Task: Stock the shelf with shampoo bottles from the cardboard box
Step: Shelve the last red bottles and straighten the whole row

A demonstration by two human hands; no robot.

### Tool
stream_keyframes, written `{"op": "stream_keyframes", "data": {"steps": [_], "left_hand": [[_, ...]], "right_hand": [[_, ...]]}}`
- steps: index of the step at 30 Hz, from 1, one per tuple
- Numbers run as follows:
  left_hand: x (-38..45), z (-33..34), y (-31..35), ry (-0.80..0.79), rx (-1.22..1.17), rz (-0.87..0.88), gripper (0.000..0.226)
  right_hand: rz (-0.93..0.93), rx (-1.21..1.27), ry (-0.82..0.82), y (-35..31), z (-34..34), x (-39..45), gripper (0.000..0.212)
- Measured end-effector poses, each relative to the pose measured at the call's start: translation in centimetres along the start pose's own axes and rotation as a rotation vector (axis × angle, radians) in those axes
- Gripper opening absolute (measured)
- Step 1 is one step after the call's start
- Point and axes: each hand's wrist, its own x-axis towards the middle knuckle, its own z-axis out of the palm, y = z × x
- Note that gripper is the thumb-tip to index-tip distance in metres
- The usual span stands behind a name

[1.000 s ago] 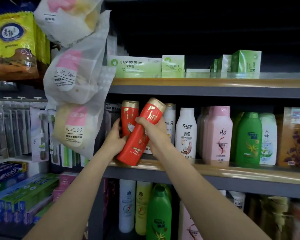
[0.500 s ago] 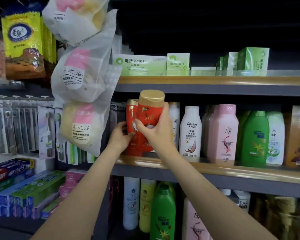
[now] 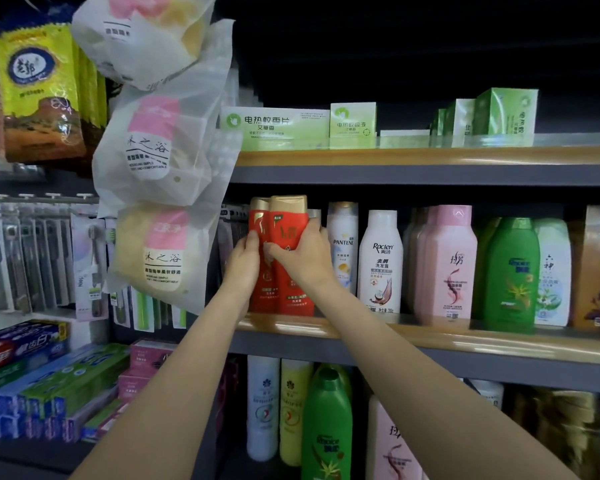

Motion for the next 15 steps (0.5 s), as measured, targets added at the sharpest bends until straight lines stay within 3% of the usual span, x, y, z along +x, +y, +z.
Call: {"op": "stream_keyframes", "data": {"steps": [11, 15], "left_hand": [[-0.2, 0.9, -0.4, -0.032, -0.195, -0.025, 0.050], [0.0, 0.9, -0.8, -0.023, -0.203, -0.056, 0.049]], "right_hand": [[0.124, 0.167, -0.128, -0.9, 1.9, 0.5, 0.054], [0.257, 0.388, -0.289, 0.5, 1.9, -0.2, 0.052]]}}
